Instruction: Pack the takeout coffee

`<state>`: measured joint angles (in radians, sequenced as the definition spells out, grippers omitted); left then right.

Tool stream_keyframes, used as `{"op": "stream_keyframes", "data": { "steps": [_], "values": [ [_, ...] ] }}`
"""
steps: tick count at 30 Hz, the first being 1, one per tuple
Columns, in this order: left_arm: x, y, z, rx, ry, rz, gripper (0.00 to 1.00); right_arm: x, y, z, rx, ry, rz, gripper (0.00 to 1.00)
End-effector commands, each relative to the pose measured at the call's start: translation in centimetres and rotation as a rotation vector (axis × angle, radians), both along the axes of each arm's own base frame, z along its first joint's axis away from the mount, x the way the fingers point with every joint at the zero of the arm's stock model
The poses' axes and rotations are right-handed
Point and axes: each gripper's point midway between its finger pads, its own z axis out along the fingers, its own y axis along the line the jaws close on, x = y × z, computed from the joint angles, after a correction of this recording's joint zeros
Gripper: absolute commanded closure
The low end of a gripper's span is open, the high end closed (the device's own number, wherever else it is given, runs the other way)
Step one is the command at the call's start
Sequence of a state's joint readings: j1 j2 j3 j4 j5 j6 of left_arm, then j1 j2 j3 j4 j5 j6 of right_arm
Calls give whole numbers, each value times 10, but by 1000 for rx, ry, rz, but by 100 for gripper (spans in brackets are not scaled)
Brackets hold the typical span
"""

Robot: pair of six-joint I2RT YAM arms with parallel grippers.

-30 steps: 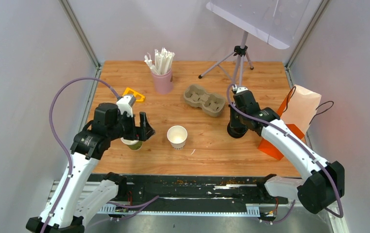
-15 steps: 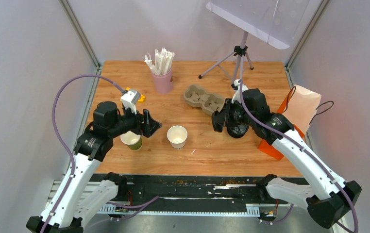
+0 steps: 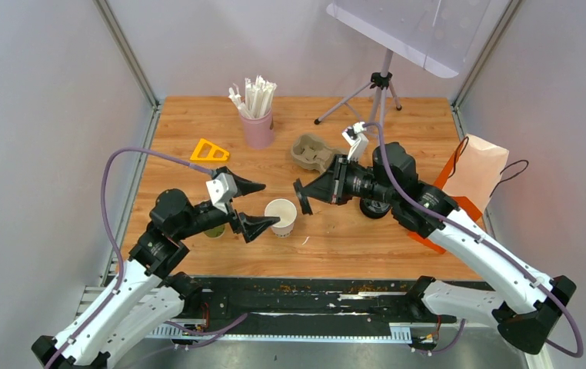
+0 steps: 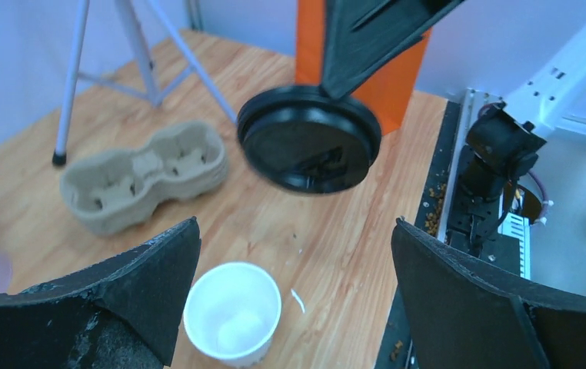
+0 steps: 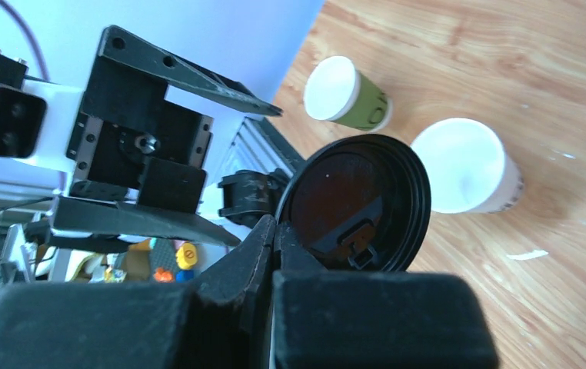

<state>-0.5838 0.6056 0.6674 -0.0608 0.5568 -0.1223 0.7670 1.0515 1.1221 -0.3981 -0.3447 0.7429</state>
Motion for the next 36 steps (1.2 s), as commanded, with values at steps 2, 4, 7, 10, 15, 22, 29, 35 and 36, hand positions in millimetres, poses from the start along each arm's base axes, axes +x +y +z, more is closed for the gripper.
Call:
{"op": "stream_keyframes", "data": {
  "steps": [2, 4, 7, 10, 15, 22, 29, 35, 36],
  "values": [
    [-12, -13, 34, -54, -259, -91, 0, -17, 25, 52, 158, -46, 76, 100],
    [-17, -17, 36, -59, -299, -121, 0, -21, 31, 55, 167, -46, 92, 100],
    [-14, -18, 38, -69, -306, -104, 0, -25, 39, 59, 170, -49, 105, 100],
    [-7, -17, 31, -57, -279, -72, 0, -23, 43, 56, 154, -52, 90, 100],
    [-4, -14, 13, -25, -245, -44, 0, -19, 48, 48, 151, -35, 76, 100],
    [5, -7, 12, -65, -228, 37, 0, -11, 54, 48, 161, -16, 50, 100],
    [12, -6, 5, -74, -210, 69, 0, -4, 56, 49, 183, 6, 8, 100],
    [14, -8, 1, -80, -199, 68, 0, -1, 56, 52, 193, 5, -14, 100],
    [15, -8, 2, -81, -201, 73, 0, -1, 56, 52, 193, 5, -16, 100]
  ]
}}
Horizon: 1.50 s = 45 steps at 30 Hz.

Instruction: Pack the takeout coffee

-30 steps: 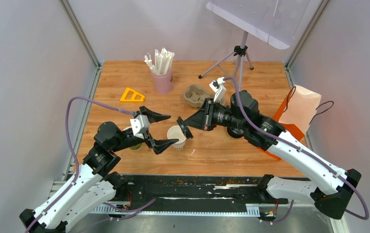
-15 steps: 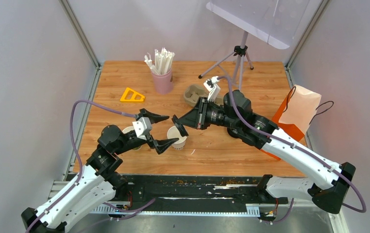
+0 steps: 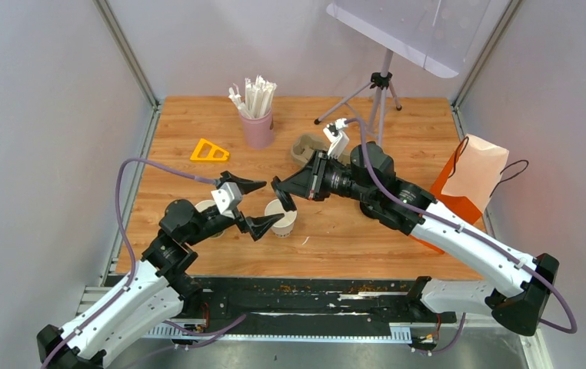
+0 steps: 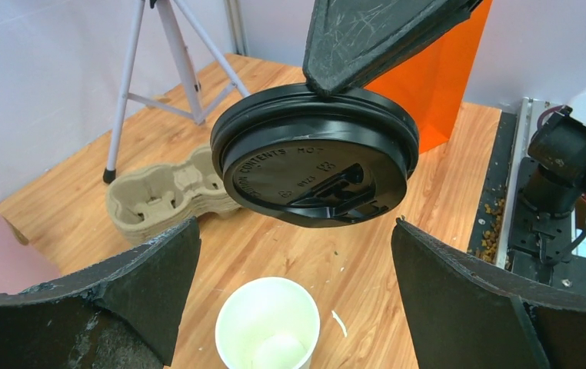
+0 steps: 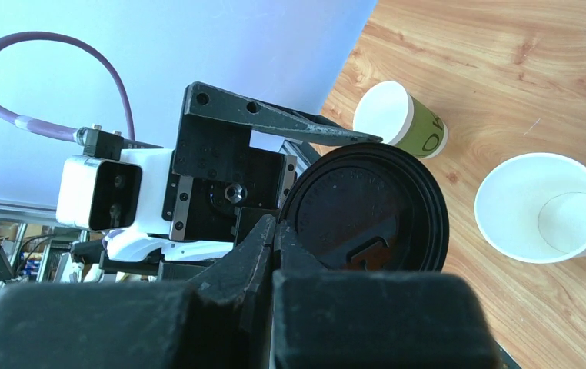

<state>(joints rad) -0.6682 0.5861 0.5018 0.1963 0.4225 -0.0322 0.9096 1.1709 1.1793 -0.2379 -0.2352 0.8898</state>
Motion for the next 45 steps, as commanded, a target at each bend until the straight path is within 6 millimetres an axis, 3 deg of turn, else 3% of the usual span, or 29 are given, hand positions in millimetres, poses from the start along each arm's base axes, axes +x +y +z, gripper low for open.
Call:
{"op": "stream_keyframes", "data": {
  "steps": [1, 45],
  "values": [
    [3, 0, 16, -52, -39, 18, 0, 3, 3, 30, 79, -39, -22, 100],
    [4, -17, 28, -113, -67, -52, 0, 6, 0, 33, 102, -39, -64, 100]
  ]
}}
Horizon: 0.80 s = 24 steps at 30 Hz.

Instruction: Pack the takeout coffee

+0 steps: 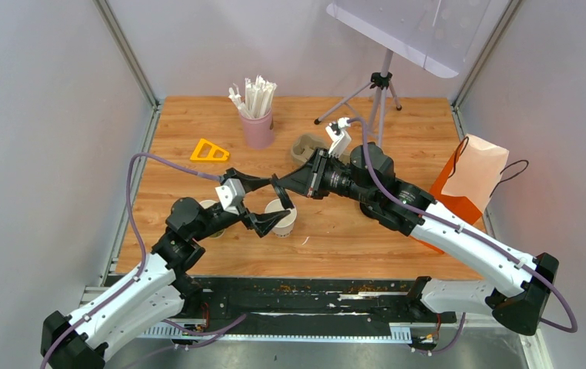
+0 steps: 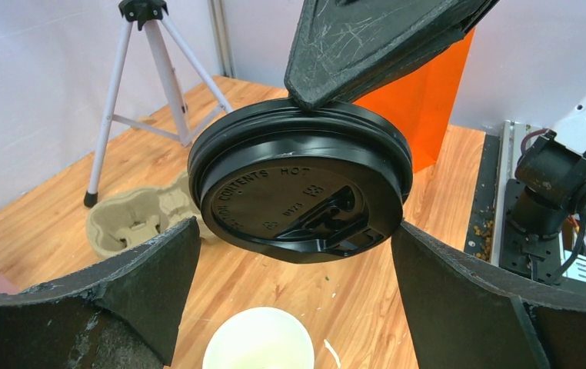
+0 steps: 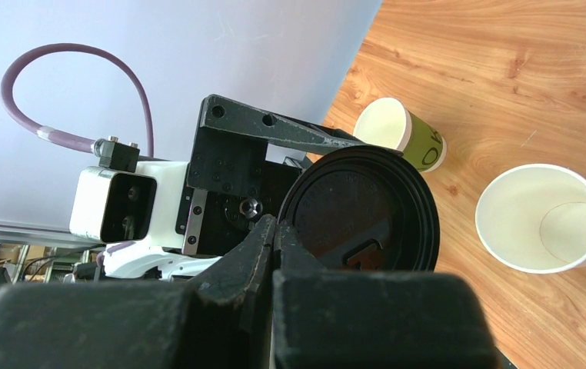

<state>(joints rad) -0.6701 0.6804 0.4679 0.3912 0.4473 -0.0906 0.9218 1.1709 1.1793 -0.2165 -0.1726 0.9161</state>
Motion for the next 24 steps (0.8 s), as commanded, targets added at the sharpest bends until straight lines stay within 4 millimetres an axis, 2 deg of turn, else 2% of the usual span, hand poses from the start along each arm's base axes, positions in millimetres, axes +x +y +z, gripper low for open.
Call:
{"op": "stream_keyframes", "data": {
  "steps": [1, 4, 18, 20, 24],
  "values": [
    [-4, -2, 25, -51, -65, -16, 0, -1, -1, 28, 79, -43, -11, 100],
    [-5, -2, 26, -54, -75, -21, 1, -1, -1, 28, 79, -41, -11, 100],
    [-7, -2, 28, -47, -74, -25, 17, -2, -6, 18, 70, -32, -26, 100],
    [-6, 0, 25, -28, -52, -18, 17, -2, -10, 18, 60, -39, -37, 93],
    [-6, 9, 9, 50, 30, 24, 16, 3, -30, 18, 26, -68, -121, 67]
  ]
}}
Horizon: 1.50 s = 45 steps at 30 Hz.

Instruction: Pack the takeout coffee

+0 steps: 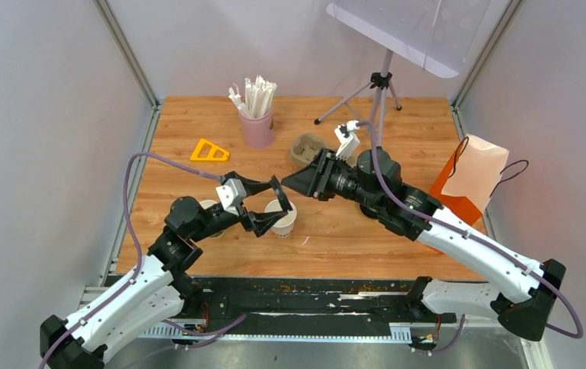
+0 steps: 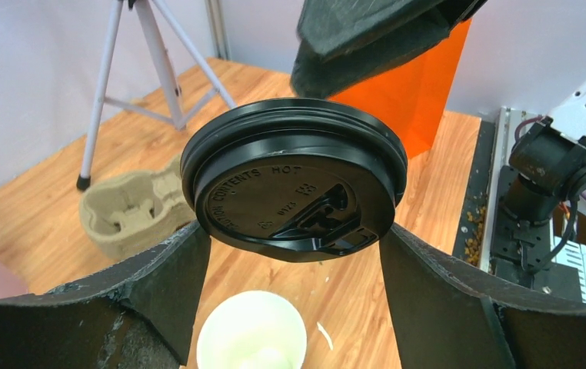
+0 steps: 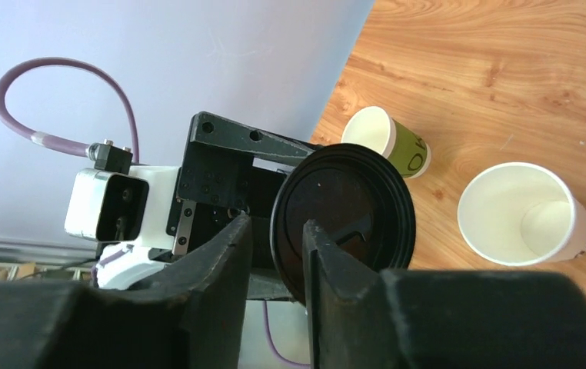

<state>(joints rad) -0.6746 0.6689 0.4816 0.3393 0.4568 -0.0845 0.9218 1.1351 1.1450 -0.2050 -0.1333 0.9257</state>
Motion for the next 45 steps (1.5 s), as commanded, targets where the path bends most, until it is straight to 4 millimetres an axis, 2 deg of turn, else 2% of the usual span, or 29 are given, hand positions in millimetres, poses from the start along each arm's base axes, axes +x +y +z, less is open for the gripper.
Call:
{"op": "stream_keyframes", "data": {
  "steps": [1, 6, 9, 13, 19, 24, 26, 30, 35, 40, 45],
  "values": [
    [-1, 12, 10, 44, 41, 59, 17, 2, -28, 19, 7, -76, -104, 60],
    [4, 29, -7, 162, 264, 169, 14, 5, -64, 19, -62, -136, -215, 32],
    [4, 37, -23, 307, 411, 208, 15, 3, -79, 7, -129, -151, -238, 11],
    [8, 52, -41, 491, 565, 295, 18, -2, -97, -6, -192, -161, -257, 1],
    [20, 56, -40, 621, 684, 368, 19, -8, -120, -13, -265, -197, -284, 0],
    [32, 48, -50, 699, 777, 394, 19, -11, -134, -11, -322, -232, -293, 0],
    [37, 44, -61, 736, 820, 398, 20, -11, -138, -7, -331, -251, -298, 0],
    [43, 38, -82, 832, 876, 407, 20, -10, -141, -5, -349, -279, -298, 0],
    [44, 31, -106, 978, 927, 400, 20, -5, -141, -14, -383, -295, -309, 0],
    [43, 17, -114, 1027, 935, 358, 18, -3, -141, -13, -384, -304, -314, 0],
    [39, 12, -121, 1069, 956, 324, 16, -2, -139, -11, -376, -308, -314, 0]
  ]
}}
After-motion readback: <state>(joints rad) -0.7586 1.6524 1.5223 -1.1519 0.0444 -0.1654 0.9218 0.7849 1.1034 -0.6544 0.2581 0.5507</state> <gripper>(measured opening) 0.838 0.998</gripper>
